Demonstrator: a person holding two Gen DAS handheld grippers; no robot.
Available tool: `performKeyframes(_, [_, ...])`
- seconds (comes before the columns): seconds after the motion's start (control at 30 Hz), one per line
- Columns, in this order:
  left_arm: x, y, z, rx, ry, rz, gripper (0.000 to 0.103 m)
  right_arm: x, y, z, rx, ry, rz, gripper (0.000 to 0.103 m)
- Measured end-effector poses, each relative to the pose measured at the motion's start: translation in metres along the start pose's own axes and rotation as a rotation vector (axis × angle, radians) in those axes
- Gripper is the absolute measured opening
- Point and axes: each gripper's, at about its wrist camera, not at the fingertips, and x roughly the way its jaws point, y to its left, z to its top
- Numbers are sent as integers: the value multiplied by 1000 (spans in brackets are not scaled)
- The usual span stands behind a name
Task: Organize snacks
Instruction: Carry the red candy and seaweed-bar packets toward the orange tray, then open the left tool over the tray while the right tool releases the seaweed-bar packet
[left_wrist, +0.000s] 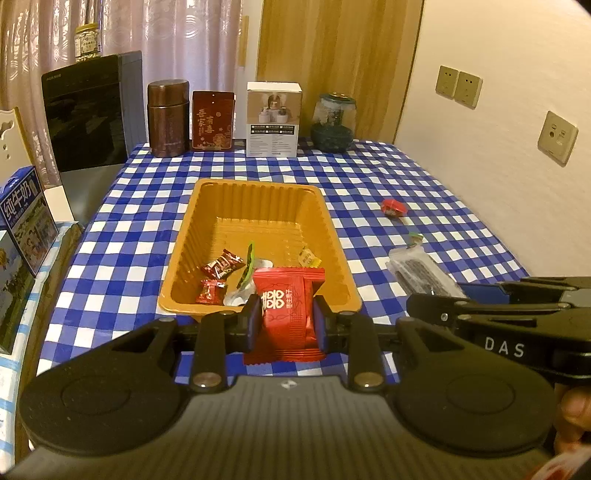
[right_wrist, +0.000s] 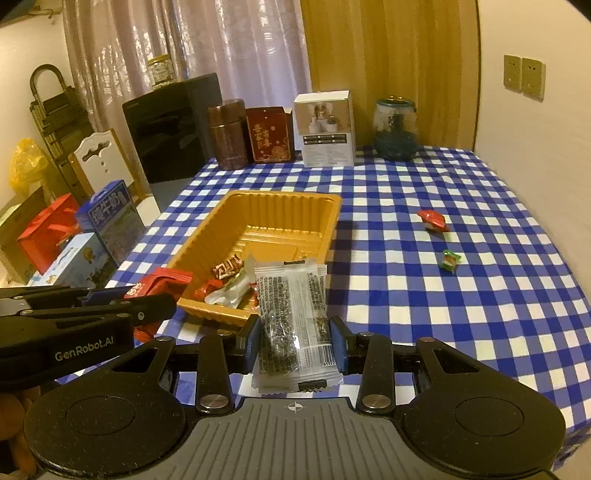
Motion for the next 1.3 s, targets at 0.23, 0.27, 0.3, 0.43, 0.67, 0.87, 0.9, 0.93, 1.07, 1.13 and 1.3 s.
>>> performKeyframes(0.23, [10,7,9,5,-1,7,26,12,7,7,-9,-2,16,40])
performKeyframes(0.27, [11,8,10,6,-2,9,26,14,7,9,-10,-3,18,40])
performKeyframes(0.3, [12,9,12,8,-2,11,26,17,8,10,-11,-4,21,40])
performKeyframes(0.43, [21,17,19,6,-1,13,26,25,11,16,-15,-5,29,40])
performKeyframes(0.67, [38,28,30,19,2,10,26,48,9,30,-26,-8,36,40])
performKeyframes(0.87, [57,41,40,18,11,8,26,72,7,40,-23,-6,44,40])
performKeyframes(0.9, [61,43,42,21,13,8,26,77,6,42,-21,-6,46,40])
performKeyframes(0.93, [66,44,44,24,14,7,26,82,6,44,-19,-4,48,40])
performKeyframes(1.07, [85,50,53,39,22,6,26,101,4,51,-13,2,57,40])
performKeyframes(1.13, [94,52,56,52,24,11,26,112,3,54,-14,5,58,40])
performKeyframes(1.3, [120,57,64,73,44,17,26,136,-4,59,-6,19,54,40])
